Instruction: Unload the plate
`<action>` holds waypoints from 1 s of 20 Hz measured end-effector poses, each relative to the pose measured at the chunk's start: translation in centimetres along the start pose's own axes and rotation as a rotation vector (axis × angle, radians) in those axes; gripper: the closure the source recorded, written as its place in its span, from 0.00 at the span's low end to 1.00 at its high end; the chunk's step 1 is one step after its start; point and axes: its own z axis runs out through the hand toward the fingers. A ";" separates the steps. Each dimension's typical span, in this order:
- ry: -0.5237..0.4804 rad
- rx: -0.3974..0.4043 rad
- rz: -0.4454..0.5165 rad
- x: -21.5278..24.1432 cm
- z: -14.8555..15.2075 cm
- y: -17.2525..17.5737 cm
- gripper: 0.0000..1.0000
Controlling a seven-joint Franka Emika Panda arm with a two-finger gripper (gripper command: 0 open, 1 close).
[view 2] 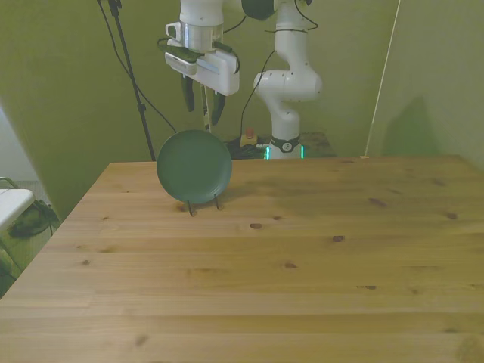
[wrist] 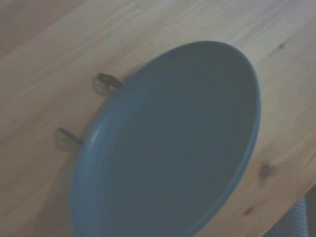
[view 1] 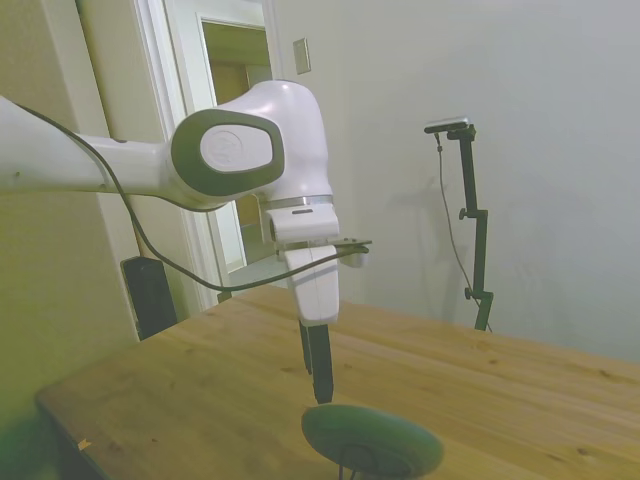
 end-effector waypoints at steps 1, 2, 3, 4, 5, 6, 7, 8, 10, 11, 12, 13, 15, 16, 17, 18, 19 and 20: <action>0.017 -0.013 0.002 0.2 0.2 0.0 0.00; 0.041 -0.026 0.008 0.4 0.3 0.0 0.00; 0.064 -0.033 0.017 0.6 0.4 0.0 0.00; 0.087 -0.035 0.029 0.9 0.6 0.0 0.00; 0.108 -0.033 0.039 1.1 0.8 -0.1 0.00; 0.126 -0.032 0.049 1.2 1.1 -0.3 0.00; 0.138 -0.029 0.056 1.2 1.4 -0.4 0.00; 0.148 -0.028 0.060 1.2 1.8 -0.5 0.00; 0.156 -0.019 0.068 1.1 2.5 -0.8 0.00; 0.159 -0.016 0.069 1.1 2.8 -0.8 0.00; 0.161 -0.012 0.071 1.1 3.1 -0.9 0.00; 0.163 -0.012 0.073 1.1 3.3 -0.9 0.00; 0.165 -0.011 0.074 1.1 3.6 -0.9 0.00; 0.166 -0.012 0.075 1.2 3.7 -0.9 0.00; 0.166 -0.014 0.077 1.3 3.8 -0.8 0.00; 0.166 -0.016 0.079 1.4 4.0 -0.8 1.00; 0.166 -0.018 0.081 1.5 4.1 -0.8 1.00; 0.167 -0.017 0.084 1.7 4.3 -0.8 1.00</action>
